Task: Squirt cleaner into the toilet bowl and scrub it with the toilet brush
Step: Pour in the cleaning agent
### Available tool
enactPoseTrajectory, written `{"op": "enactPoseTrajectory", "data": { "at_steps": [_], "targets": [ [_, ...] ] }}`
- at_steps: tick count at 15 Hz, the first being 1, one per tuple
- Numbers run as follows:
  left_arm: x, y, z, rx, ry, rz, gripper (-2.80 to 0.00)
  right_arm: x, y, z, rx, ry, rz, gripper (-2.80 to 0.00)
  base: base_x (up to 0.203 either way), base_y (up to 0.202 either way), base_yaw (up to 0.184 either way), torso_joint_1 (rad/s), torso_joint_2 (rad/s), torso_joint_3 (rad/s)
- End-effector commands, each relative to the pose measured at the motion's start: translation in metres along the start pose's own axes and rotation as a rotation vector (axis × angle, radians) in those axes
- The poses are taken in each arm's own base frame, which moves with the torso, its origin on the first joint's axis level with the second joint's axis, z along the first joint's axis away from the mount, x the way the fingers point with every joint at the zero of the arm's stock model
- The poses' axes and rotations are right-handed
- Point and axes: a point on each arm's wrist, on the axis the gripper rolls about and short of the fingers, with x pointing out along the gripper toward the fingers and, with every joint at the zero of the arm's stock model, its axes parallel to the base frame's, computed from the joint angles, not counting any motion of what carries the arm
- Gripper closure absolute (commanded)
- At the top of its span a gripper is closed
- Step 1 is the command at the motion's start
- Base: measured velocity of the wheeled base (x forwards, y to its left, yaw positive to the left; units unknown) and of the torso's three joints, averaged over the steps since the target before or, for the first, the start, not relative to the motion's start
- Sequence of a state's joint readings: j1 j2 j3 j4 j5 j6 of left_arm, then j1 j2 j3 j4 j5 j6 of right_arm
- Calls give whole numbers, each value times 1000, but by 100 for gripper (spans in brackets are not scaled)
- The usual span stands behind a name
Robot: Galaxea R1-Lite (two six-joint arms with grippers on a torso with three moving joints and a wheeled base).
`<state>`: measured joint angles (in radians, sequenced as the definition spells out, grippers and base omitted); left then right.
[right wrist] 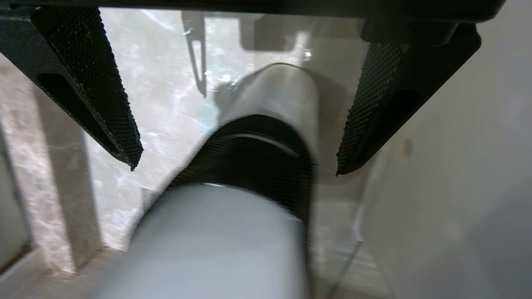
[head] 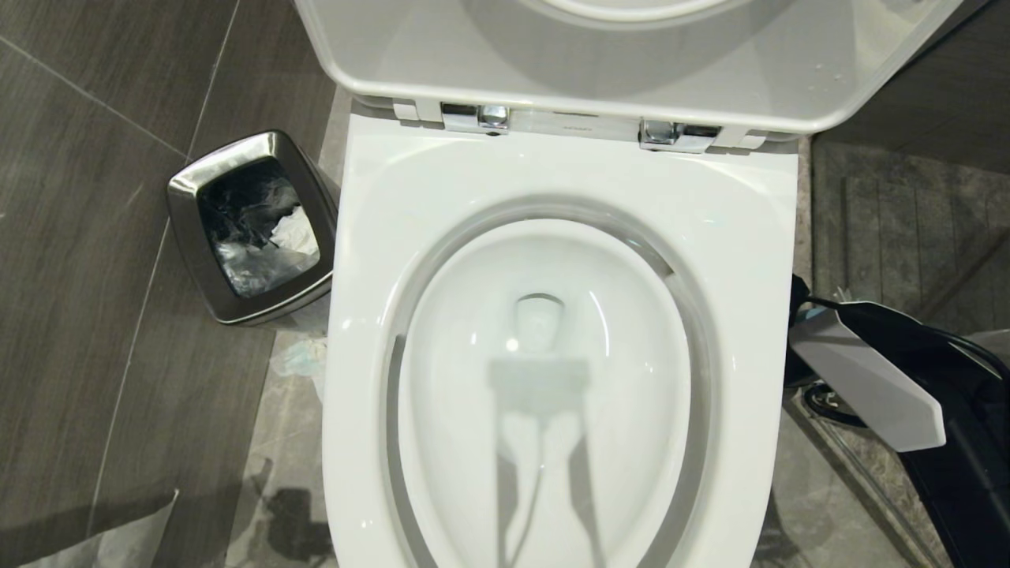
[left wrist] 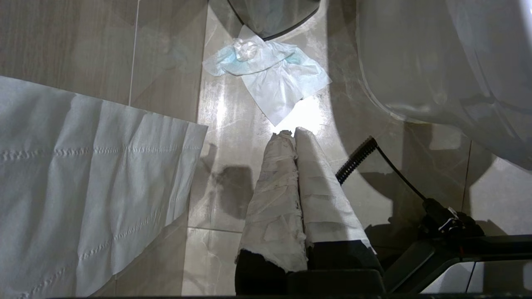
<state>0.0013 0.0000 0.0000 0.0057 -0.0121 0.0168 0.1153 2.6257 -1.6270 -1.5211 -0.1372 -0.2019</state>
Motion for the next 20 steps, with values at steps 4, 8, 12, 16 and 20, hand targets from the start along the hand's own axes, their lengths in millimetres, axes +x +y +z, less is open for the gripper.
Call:
{"op": "enactPoseTrajectory", "data": {
  "at_steps": [4, 8, 12, 16, 20],
  "targets": [
    [0, 0, 0, 0, 0, 0, 0, 2, -10, 1, -8, -12, -23, -280, 0, 0, 0, 0, 0, 0],
    [0, 0, 0, 0, 0, 0, 0, 3, -23, 0, -21, -7, -49, -280, 0, 0, 0, 0, 7, 0],
    [0, 0, 0, 0, 0, 0, 0, 4, -31, -2, -30, -4, -62, -280, 0, 0, 0, 0, 0, 0],
    [0, 0, 0, 0, 0, 0, 0, 2, -23, -5, -29, -4, -30, -280, 0, 0, 0, 0, 0, 0],
    [0, 0, 0, 0, 0, 0, 0, 7, -19, -5, -28, -52, 48, -280, 0, 0, 0, 0, 0, 0]
  ]
}}
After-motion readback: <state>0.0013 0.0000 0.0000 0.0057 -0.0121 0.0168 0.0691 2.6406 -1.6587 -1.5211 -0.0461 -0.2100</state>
